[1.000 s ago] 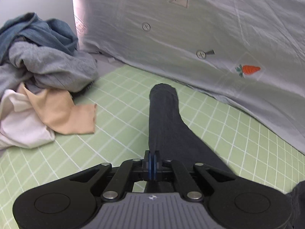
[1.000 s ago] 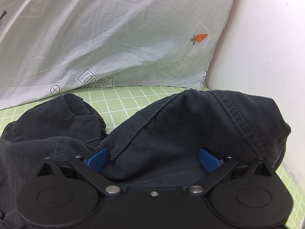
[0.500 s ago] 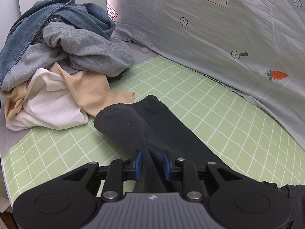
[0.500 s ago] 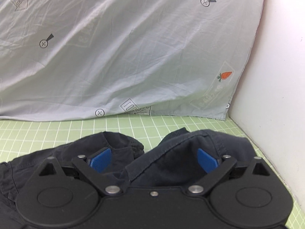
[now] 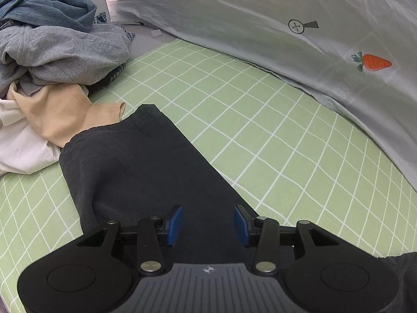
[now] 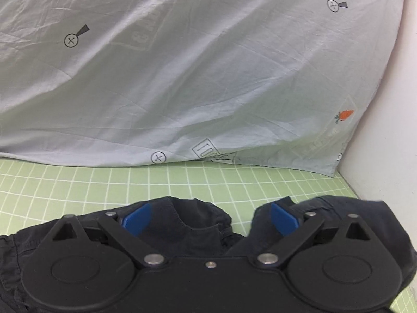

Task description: Fold clothes

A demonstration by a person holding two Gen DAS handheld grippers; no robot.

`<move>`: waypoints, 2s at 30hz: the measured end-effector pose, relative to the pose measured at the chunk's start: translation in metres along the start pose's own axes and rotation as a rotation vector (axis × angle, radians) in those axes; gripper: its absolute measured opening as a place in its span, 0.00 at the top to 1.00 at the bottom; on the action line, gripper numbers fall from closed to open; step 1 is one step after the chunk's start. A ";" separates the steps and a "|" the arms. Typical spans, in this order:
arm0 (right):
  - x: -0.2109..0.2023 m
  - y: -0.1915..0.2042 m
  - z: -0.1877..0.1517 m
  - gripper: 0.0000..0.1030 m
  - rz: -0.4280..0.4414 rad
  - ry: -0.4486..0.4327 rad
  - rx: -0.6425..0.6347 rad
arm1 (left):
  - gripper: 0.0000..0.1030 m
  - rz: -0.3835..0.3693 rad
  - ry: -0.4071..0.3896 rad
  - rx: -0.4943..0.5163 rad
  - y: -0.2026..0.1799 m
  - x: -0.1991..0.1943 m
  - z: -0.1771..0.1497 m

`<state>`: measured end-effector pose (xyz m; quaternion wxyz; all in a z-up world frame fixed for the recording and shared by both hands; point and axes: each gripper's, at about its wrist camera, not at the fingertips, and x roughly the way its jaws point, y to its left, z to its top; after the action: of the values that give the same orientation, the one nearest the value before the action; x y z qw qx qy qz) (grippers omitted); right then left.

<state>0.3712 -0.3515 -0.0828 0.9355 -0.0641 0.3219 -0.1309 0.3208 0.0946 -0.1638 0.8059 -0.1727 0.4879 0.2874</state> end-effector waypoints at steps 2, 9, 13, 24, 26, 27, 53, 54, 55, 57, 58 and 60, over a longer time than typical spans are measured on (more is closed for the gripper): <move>0.012 0.011 0.004 0.04 0.013 0.024 -0.018 | 0.56 0.044 0.018 0.016 -0.004 0.012 0.000; 0.082 0.030 -0.005 0.05 0.044 0.236 -0.001 | 0.55 0.083 0.036 0.009 0.000 0.030 0.001; 0.103 0.029 -0.016 0.06 0.058 0.303 0.046 | 0.54 0.105 0.047 0.038 -0.006 0.037 0.001; 0.119 0.034 -0.020 0.09 0.072 0.330 0.001 | 0.50 0.142 0.047 0.039 -0.009 0.043 0.002; 0.121 0.035 -0.020 0.11 0.076 0.334 0.002 | 0.50 0.146 0.048 0.030 -0.009 0.044 0.003; 0.122 0.035 -0.020 0.12 0.078 0.335 0.003 | 0.50 0.148 0.048 0.027 -0.009 0.044 0.004; 0.118 -0.041 -0.011 0.93 -0.070 0.113 0.218 | 1.00 -0.134 -0.172 0.049 -0.082 0.008 0.056; 0.118 -0.053 -0.009 0.93 -0.108 0.100 0.233 | 1.00 -0.164 -0.170 0.065 -0.090 0.005 0.060; 0.118 -0.064 -0.010 0.93 -0.158 0.091 0.242 | 1.00 -0.180 -0.161 0.087 -0.097 0.004 0.055; 0.120 -0.082 -0.012 0.91 -0.247 0.100 0.244 | 0.95 -0.198 -0.121 0.109 -0.108 0.008 0.042; 0.122 -0.089 -0.013 0.89 -0.266 0.128 0.223 | 0.95 -0.202 -0.091 0.108 -0.112 0.013 0.033; 0.121 -0.096 -0.019 0.82 -0.249 0.151 0.198 | 0.94 -0.209 -0.030 0.105 -0.120 0.023 0.016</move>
<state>0.4319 -0.4783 -0.1487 0.8869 -0.0012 0.3665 -0.2812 0.4160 0.0174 -0.1767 0.8467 -0.1760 0.4693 0.1784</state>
